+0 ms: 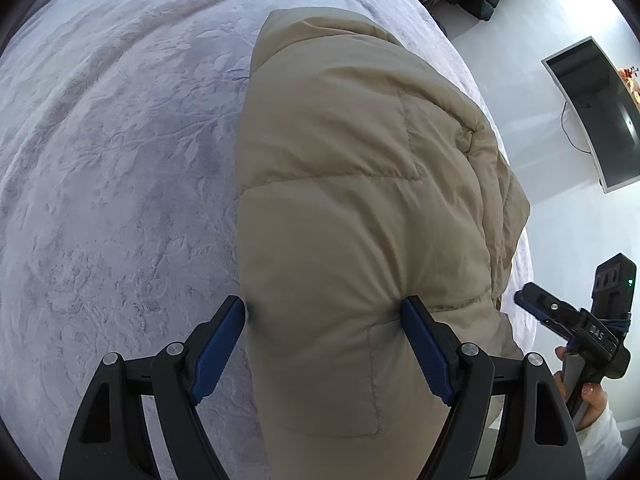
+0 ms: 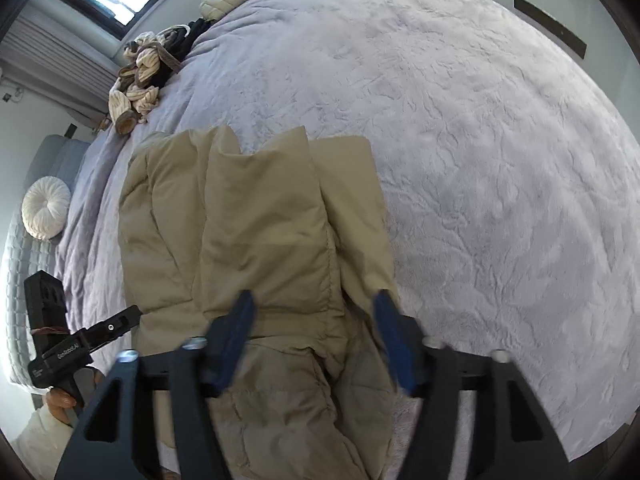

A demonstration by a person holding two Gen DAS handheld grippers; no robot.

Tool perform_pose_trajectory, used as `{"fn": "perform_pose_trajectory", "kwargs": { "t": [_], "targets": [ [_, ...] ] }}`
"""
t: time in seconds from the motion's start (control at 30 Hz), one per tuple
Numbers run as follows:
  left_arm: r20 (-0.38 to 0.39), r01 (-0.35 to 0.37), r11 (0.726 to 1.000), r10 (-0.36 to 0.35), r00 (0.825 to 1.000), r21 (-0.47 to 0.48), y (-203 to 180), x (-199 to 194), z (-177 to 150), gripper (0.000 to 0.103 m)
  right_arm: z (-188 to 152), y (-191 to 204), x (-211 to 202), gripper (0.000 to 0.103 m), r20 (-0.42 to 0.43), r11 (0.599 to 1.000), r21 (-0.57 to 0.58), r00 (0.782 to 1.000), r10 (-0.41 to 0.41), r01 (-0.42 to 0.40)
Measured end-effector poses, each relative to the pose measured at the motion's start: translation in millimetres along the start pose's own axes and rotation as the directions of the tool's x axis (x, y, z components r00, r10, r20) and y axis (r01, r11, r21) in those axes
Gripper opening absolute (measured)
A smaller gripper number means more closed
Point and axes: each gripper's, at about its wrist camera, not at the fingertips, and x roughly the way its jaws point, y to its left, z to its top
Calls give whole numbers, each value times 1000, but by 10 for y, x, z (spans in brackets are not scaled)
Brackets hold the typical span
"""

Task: Fold large clothes
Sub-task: 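Press the folded coat bundle flat with both tools open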

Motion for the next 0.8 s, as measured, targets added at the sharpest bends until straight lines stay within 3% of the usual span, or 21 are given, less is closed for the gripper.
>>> {"fn": "perform_pose_trajectory", "kwargs": {
  "t": [0.1,0.2,0.27,0.43,0.57,0.7,0.8],
  "targets": [
    [0,-7,1000,7,1000,8,-27,-5,0,81,49,27,5,86,-8,999,-53,1000,-10,10],
    [-3,-10,1000,10,1000,12,-63,5,3,82,89,19,73,103,-50,996,-88,999,-7,2],
    [-7,-15,1000,15,1000,15,-79,13,1,87,105,27,146,103,-81,993,-116,997,-19,9],
    [-13,-9,1000,10,1000,17,-120,41,-5,87,151,-32,402,103,-151,987,-150,986,-75,52],
    [-30,15,1000,-14,999,12,-128,65,30,87,147,-168,609,103,-211,992,-123,977,-27,1],
    [-34,165,985,-167,985,-55,75,-40,102,87,119,-339,738,103,-247,995,-50,966,72,-87],
    [-48,299,945,-307,950,-129,312,-34,134,87,88,-488,804,103,-266,988,4,952,148,-153]
  ]
}}
